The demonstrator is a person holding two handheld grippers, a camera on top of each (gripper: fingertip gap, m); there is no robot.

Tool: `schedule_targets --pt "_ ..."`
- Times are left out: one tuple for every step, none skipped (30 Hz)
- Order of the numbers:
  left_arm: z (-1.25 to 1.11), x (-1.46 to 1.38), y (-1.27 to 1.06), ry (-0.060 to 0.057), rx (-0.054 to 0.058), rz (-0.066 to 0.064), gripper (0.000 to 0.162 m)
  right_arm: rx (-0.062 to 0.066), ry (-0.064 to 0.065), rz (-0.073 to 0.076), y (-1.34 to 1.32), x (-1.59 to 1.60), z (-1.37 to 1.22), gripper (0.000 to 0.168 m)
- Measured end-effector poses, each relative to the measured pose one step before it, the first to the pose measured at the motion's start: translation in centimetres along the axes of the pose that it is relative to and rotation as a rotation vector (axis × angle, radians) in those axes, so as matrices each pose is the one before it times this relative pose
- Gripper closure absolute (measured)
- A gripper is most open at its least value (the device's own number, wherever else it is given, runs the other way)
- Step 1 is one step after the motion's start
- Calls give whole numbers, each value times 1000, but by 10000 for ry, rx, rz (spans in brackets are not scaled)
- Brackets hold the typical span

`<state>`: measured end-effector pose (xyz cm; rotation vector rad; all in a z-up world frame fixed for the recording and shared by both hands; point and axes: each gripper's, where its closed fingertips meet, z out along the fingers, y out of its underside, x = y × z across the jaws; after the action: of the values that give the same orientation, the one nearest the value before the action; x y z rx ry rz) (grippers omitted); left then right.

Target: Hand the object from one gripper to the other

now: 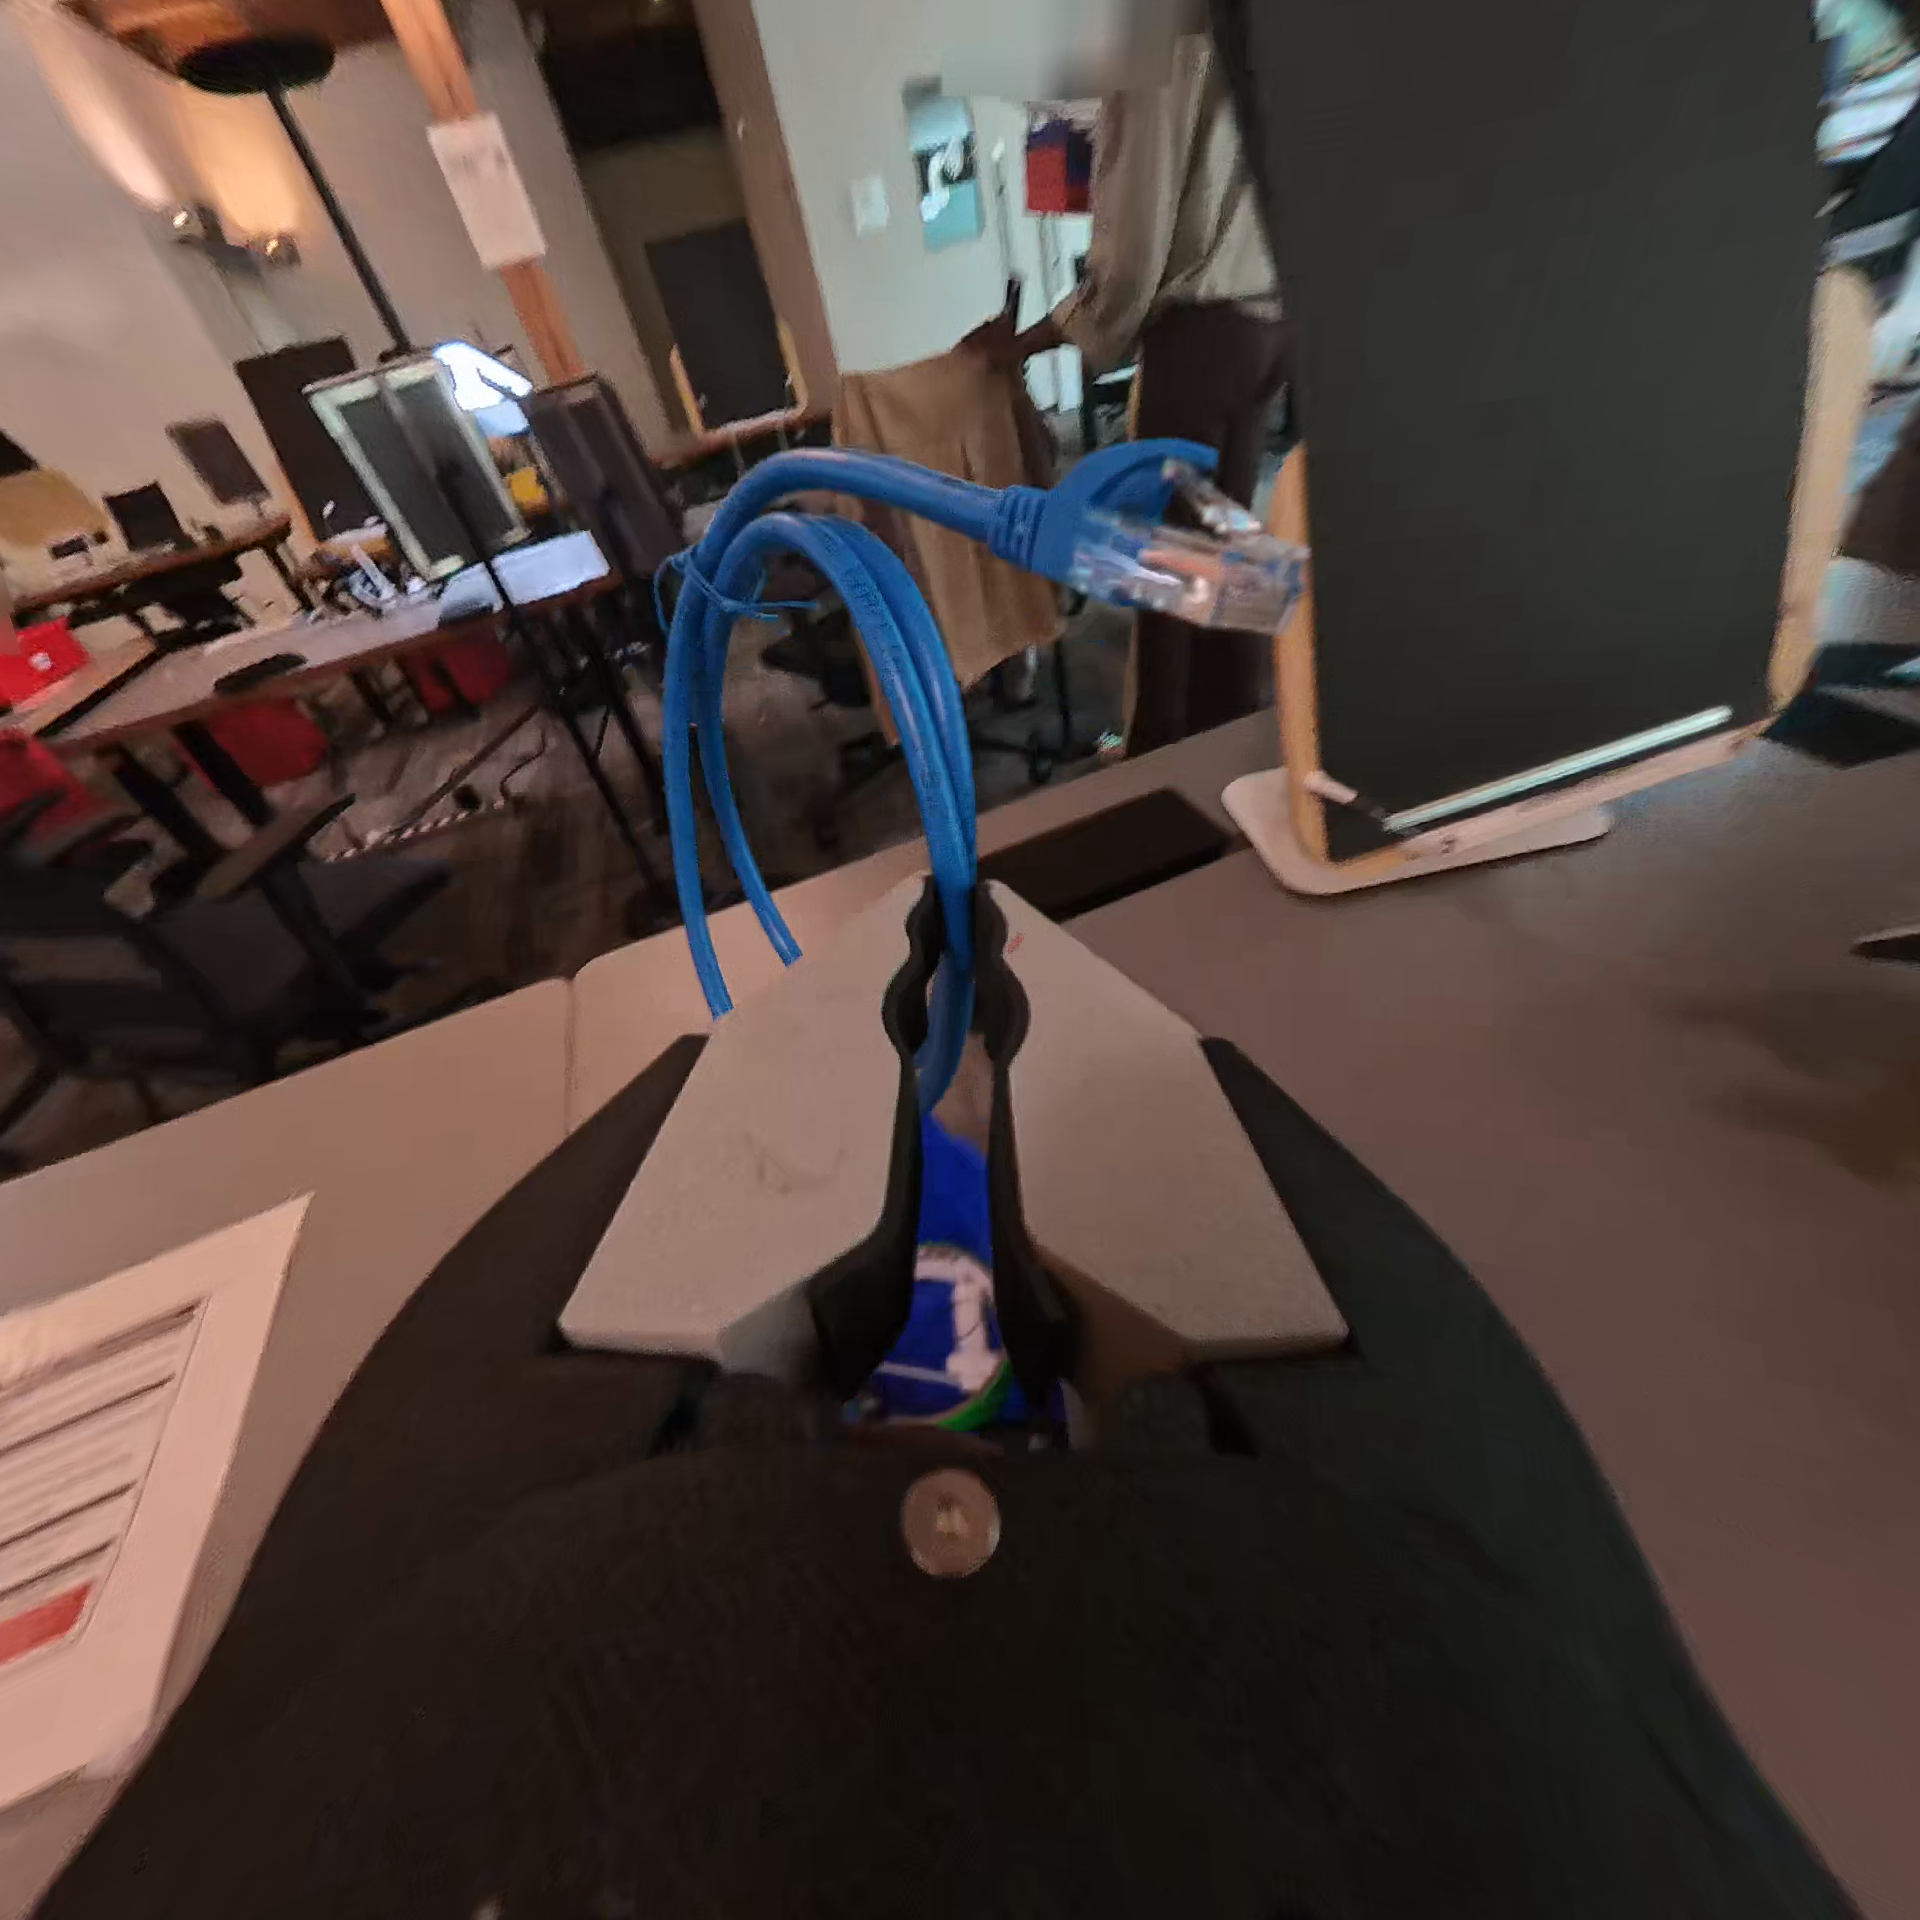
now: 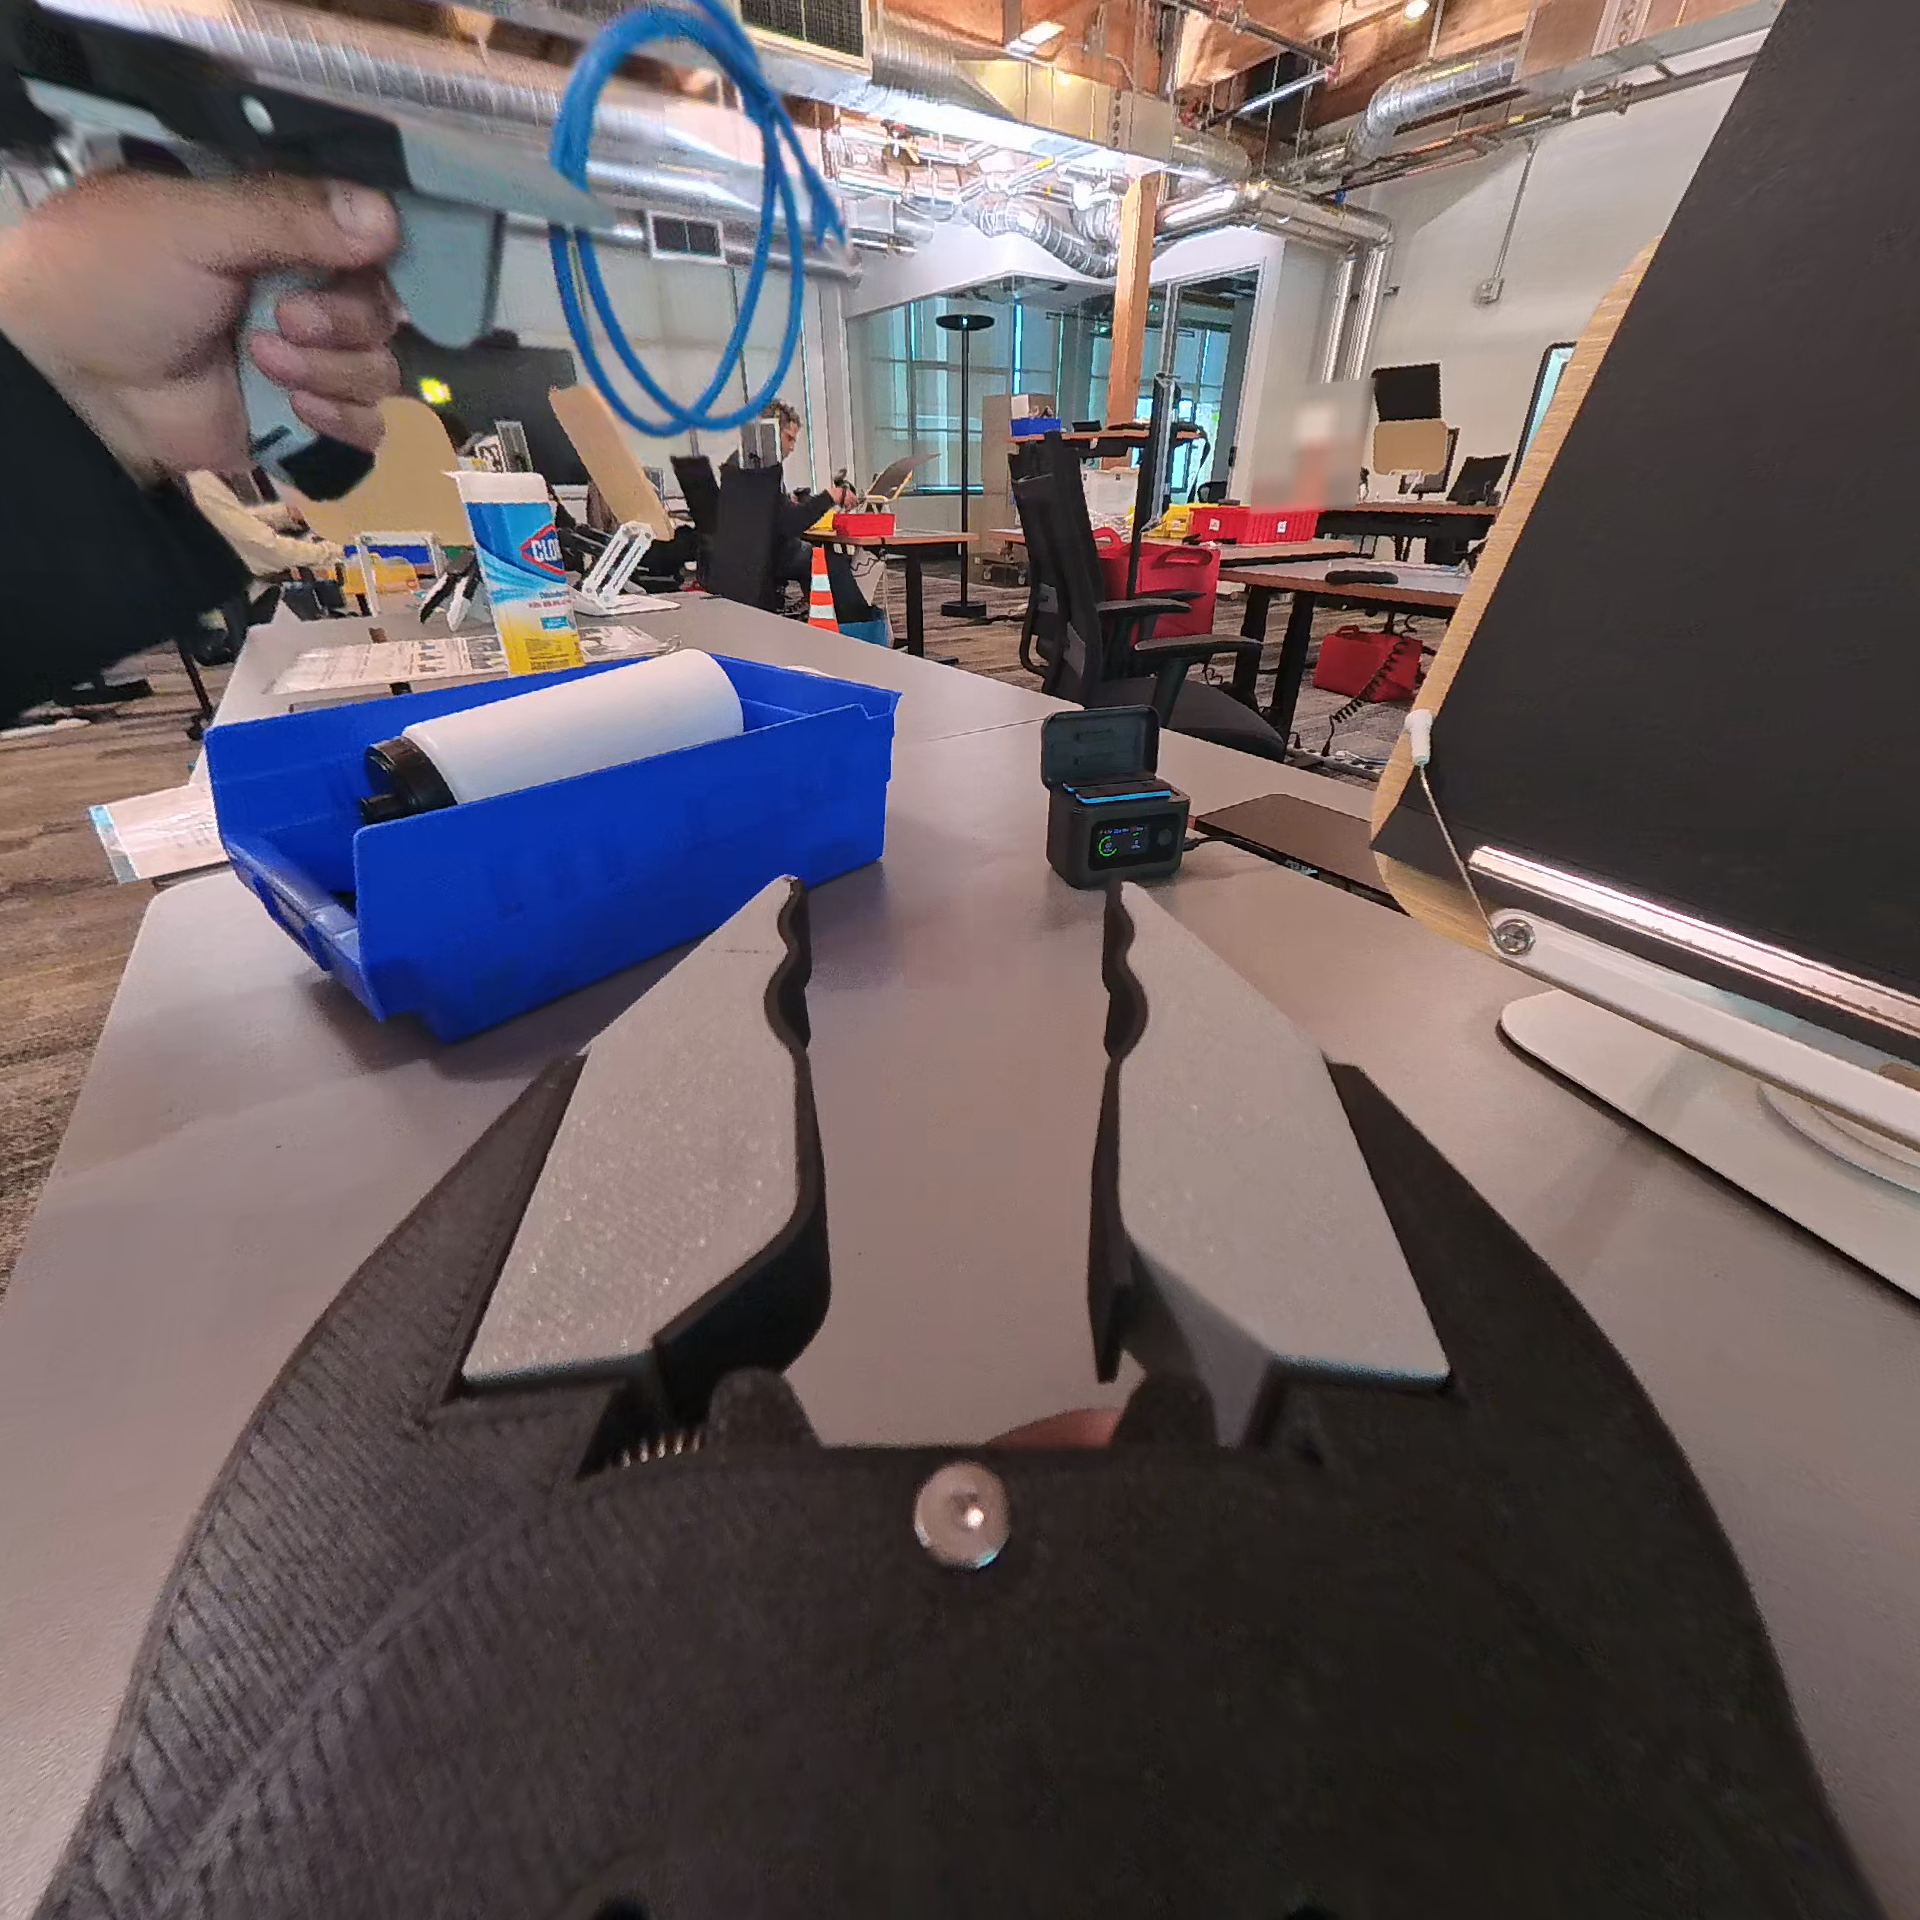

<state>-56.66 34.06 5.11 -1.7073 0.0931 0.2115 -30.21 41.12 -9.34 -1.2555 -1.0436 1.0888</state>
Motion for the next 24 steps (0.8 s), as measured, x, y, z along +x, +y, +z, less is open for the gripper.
schedule_targets --pt "120 1240 -841 277 281 -29 159 -12 10 -9 38 26 12 115" --pt "238 1341 -743 249 299 34 159 -14 11 -15 30 32 11 115" --pt "328 1531 -586 311 278 21 159 -13 13 -12 29 23 10 115" --pt "437 1658 -450 351 280 -10 159 -7 10 -8 20 39 -2 115" --pt "533 1828 -295 452 275 -75 159 -1 6 -4 11 31 3 115" --pt "631 1980 -176 569 320 -118 159 7 -34 16 1 -8 4 115" --pt "704 1927 -80 580 392 -148 159 -1 -36 53 21 2 5 115" --pt "792 1777 160 590 343 -232 158 -3 -45 80 44 21 12 115" --pt "841 1669 407 663 285 -304 158 -17 -66 108 63 26 41 114" --pt "828 1363 593 645 251 -375 158 -55 -63 131 144 57 60 113" --pt "762 1026 676 629 258 -442 158 -87 -55 151 206 99 83 112" --pt "651 605 676 534 293 -536 158 -69 -70 158 154 79 66 111" --pt "529 352 564 484 358 -537 158 -13 -84 157 69 62 43 110" --pt "374 359 449 518 405 -432 158 25 -80 189 24 117 6 110" --pt "303 214 550 397 289 -278 158 44 -127 237 -39 93 -25 110" --pt "233 259 597 373 215 -117 159 82 -203 265 -113 23 -60 109" --pt "205 179 671 281 110 -76 158 103 -228 273 -174 21 -82 109" --pt "137 118 679 226 59 -34 158 61 -174 263 -98 110 -62 108" --pt "70 -10 680 140 36 -119 158 47 -122 233 -67 193 -41 106" --pt "27 -112 658 89 61 -276 159 55 -146 196 -86 132 -5 105" --pt "16 -135 613 51 35 -342 159 56 -139 172 -114 152 11 104" --pt "52 -4 434 73 36 -303 159 84 -104 170 -166 221 36 104" --pt "85 320 251 207 8 -187 159 114 -92 197 -259 249 26 104" --pt "55 449 231 227 -101 35 159 149 -64 206 -388 271 -36 104"
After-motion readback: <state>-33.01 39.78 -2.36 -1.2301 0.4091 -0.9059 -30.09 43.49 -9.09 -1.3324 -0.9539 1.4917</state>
